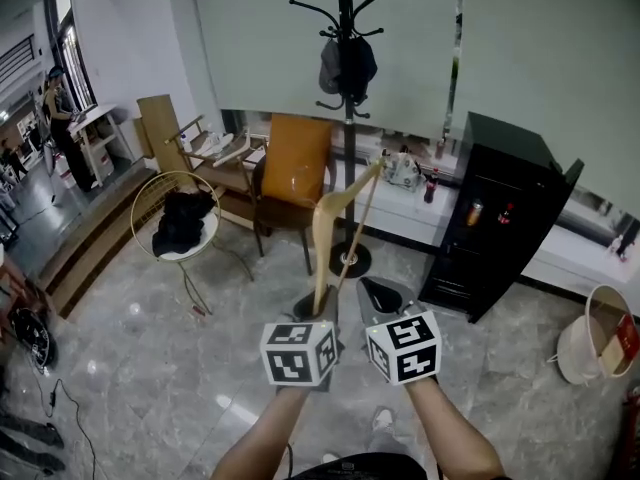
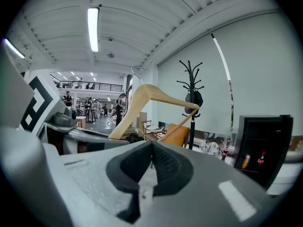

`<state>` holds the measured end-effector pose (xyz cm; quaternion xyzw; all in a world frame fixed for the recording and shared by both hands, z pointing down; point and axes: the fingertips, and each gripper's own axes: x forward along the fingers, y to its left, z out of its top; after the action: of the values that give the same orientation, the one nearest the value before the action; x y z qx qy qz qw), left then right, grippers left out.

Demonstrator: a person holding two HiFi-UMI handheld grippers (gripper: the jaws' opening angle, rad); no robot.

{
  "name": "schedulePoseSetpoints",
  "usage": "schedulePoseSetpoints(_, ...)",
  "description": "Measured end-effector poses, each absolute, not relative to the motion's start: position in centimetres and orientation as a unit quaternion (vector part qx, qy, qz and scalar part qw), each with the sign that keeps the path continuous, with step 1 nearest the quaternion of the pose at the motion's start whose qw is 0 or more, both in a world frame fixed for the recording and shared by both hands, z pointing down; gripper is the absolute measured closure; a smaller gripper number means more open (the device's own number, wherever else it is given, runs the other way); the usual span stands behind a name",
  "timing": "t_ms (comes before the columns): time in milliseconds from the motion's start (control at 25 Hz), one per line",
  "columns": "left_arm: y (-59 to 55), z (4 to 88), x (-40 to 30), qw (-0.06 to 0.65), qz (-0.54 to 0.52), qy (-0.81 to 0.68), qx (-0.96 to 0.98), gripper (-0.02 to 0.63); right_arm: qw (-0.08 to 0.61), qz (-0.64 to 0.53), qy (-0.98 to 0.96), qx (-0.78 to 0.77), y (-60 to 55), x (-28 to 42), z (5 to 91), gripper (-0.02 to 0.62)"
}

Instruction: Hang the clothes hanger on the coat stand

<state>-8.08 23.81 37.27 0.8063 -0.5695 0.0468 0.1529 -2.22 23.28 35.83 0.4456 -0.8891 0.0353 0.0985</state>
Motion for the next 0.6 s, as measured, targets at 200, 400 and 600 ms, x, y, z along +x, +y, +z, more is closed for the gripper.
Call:
schedulePoseSetpoints(200, 20.1, 37.7, -6.2, 0.145, 0.057, -0.574, 0.804, 0.566, 0.092, 0.032, -0.894, 0.437, 19.1, -0.8, 36.0, 0.595)
schedulePoseSetpoints(400, 15.5, 38.3, -4.2, 0.152, 0.061, -0.581, 0.798, 0.566, 0.081, 0.039, -0.898, 0.431, 13.9, 1.4, 35.9, 0.595)
schedulePoseSetpoints(600, 11.0, 38.3, -2.4, 0.157, 0.065, -0.585, 0.793, 0.566, 0.075, 0.049, -0.899, 0.428, 9.0, 3.6, 35.7, 0.595)
